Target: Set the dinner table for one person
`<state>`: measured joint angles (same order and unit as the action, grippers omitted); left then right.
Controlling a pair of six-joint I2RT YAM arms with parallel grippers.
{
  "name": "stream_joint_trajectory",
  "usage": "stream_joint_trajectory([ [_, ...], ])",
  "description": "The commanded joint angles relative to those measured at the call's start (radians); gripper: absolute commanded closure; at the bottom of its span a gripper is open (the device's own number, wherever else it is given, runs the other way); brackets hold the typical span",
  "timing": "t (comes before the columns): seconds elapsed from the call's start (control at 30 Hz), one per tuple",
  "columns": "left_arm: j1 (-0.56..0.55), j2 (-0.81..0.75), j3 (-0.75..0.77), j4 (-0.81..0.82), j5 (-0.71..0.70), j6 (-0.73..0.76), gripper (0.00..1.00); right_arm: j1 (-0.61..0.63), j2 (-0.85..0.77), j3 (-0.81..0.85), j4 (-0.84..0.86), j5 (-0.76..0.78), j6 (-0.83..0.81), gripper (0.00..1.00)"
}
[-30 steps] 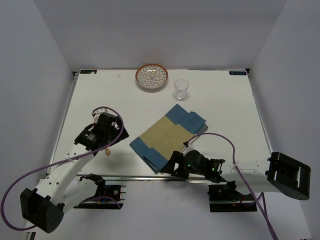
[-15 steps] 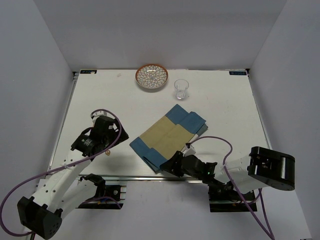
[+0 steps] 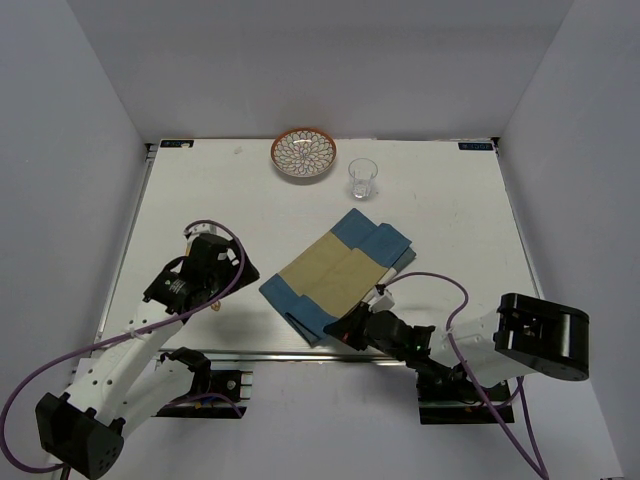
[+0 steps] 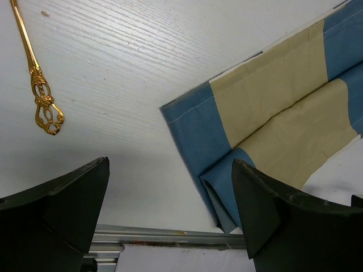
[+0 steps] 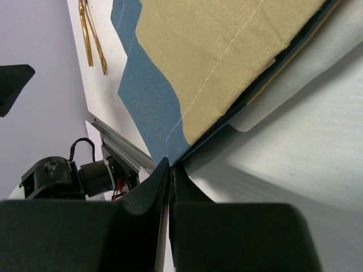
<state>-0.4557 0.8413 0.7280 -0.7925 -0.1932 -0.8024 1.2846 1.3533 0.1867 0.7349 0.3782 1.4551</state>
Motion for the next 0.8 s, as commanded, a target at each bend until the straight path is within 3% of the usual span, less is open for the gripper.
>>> stream_joint_trajectory([
  [0.0,-0.006,-0.01,-0.012,0.035,0.023,0.003,0.02,0.01,-0.034,0.011,-0.015,0.059,-0.019,1.0],
  [0.23,-0.006,0.064,-0.091,0.116,0.083,-0.072,0.03,0.01,-0.231,-0.007,-0.224,0.177,-0.033,1.0],
  [0.43,-0.015,0.172,-0.14,0.24,0.113,-0.13,0.15,0.012,-0.382,0.014,-0.396,0.203,-0.108,1.0],
  [0.77,-0.024,0.378,-0.133,0.383,0.103,-0.178,0.34,0.022,-0.442,-0.007,-0.377,0.143,-0.168,1.0],
])
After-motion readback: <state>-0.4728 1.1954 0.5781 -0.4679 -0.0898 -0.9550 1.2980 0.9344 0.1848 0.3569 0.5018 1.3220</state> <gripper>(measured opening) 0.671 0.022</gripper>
